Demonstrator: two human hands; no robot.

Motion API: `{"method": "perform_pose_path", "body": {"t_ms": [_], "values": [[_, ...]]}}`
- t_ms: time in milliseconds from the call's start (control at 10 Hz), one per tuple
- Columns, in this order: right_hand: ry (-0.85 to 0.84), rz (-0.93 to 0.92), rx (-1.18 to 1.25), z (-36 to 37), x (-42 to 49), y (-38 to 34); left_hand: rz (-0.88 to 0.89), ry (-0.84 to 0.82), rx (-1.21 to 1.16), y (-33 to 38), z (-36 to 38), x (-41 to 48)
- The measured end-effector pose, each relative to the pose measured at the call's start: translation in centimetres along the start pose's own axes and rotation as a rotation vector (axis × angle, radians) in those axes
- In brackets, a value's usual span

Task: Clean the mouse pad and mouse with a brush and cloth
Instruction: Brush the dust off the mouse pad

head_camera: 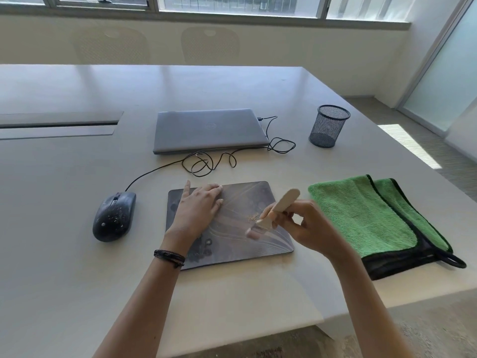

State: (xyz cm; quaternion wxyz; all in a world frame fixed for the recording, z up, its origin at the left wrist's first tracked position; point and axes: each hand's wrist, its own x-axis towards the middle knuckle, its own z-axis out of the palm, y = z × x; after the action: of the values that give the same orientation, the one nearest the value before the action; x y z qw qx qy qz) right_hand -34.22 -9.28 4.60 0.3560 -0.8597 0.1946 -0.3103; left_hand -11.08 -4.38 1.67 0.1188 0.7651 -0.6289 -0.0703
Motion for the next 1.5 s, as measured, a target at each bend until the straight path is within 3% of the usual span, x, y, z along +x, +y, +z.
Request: {"method": "perform_pose_path", "body": {"t_ms": [200, 500, 700, 900, 1100, 1400, 1500], "values": [[-0.102, 0.035, 0.003, 0.0, -0.2, 0.5, 0.002, -0.001, 0.001, 0.0, 0.0, 0.1], [0.164, 0.052, -0.185, -1.2, 0.4, 1.4, 0.007, 0.002, 0.004, -0.2, 0.1, 0.2], [0.017, 0.035, -0.116, -1.5, 0.1, 1.3, 0.007, 0.002, 0.002, -0.1, 0.1, 0.1], [0.102, 0.06, -0.19, -2.0, 0.9, 1.1, 0.007, 0.001, 0.002, -0.1, 0.0, 0.1], [-0.034, 0.05, -0.148, -1.9, 0.6, 1.3, 0.005, 0.008, 0.003, -0.2, 0.3, 0.2], [0.24, 0.053, -0.268, -1.4, 2.5, 3.3, 0.006, 0.005, 0.007, -0.3, 0.3, 0.3], [0.178, 0.075, -0.31, -1.1, 2.6, 3.9, 0.007, 0.001, 0.007, -0.3, 0.3, 0.3]]}}
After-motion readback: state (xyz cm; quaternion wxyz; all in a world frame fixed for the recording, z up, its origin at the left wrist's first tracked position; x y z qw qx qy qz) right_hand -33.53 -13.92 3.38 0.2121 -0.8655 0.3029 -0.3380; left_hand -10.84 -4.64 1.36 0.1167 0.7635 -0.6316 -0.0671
